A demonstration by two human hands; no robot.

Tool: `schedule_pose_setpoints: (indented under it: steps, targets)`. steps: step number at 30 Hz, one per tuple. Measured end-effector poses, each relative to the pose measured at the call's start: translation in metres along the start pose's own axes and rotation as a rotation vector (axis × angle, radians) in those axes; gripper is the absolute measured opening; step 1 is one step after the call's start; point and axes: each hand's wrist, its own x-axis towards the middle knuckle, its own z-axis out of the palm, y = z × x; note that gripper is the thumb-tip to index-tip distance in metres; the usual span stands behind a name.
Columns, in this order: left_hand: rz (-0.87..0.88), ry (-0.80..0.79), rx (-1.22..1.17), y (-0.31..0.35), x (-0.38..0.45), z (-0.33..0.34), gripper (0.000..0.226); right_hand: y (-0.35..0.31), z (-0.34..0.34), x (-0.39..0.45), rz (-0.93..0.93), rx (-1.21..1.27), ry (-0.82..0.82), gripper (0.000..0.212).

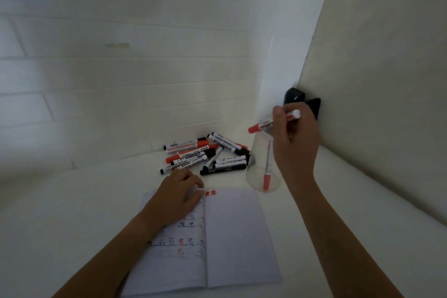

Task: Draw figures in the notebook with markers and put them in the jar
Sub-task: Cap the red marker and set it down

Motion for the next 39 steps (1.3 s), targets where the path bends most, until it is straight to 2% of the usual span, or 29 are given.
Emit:
schedule_pose_setpoints:
  steps: [2, 4, 6, 11, 14, 18, 22, 24, 26, 27, 29, 30, 32, 35, 39]
  targets:
    - [-0.003, -0.006, 0.015, 0.001, 0.001, -0.001, 0.026, -0.003, -0.009, 0.014, -0.028, -0.003, 0.063, 0.012]
    - [-0.008, -0.025, 0.023, 0.003, 0.001, -0.001, 0.027, -0.003, -0.014, 0.023, -0.023, -0.029, 0.057, 0.013]
    - [-0.017, -0.036, 0.024, 0.004, 0.002, -0.002, 0.027, 0.006, -0.014, 0.029, -0.019, -0.102, -0.045, 0.015]
    - [-0.029, -0.043, 0.039, 0.005, 0.001, -0.002, 0.028, 0.036, 0.002, 0.025, -0.096, -0.47, -0.349, 0.016]
    - [-0.039, -0.051, 0.046, 0.006, 0.001, -0.003, 0.027, 0.047, 0.01, 0.017, -0.145, -0.607, -0.507, 0.024]
    - [-0.05, -0.055, 0.049, 0.005, 0.0, -0.002, 0.026, 0.053, 0.008, 0.008, -0.291, -0.814, -0.577, 0.032]
    - [-0.055, -0.058, 0.054, 0.006, 0.0, -0.001, 0.025, 0.053, 0.011, 0.01, -0.244, -0.827, -0.637, 0.028]
    - [-0.057, -0.06, 0.056, 0.006, 0.0, -0.002, 0.026, 0.052, 0.011, 0.008, -0.277, -0.764, -0.513, 0.025]
    - [-0.052, -0.055, 0.053, 0.006, 0.0, -0.002, 0.028, 0.046, 0.013, 0.0, -0.41, -0.689, -0.325, 0.018]
    - [-0.051, -0.051, 0.048, 0.007, 0.0, -0.003, 0.028, 0.04, 0.015, -0.008, -0.506, -0.653, -0.294, 0.014]
    - [-0.051, -0.043, 0.039, 0.006, 0.0, -0.003, 0.029, 0.038, 0.027, -0.033, -0.684, -0.593, -0.397, 0.013]
    - [-0.052, -0.039, 0.036, 0.006, 0.0, -0.003, 0.028, 0.038, 0.034, -0.046, -0.702, -0.556, -0.506, 0.015]
    - [-0.061, -0.035, 0.026, 0.006, 0.0, -0.003, 0.027, 0.047, 0.048, -0.071, -0.586, -0.55, -0.72, 0.018]
    - [-0.067, -0.02, 0.017, 0.007, 0.001, -0.003, 0.029, 0.068, 0.064, -0.089, -0.337, -0.658, -0.921, 0.03]
    - [-0.091, -0.017, -0.01, 0.006, 0.0, -0.004, 0.029, 0.085, 0.085, -0.096, -0.224, -0.687, -0.952, 0.038]
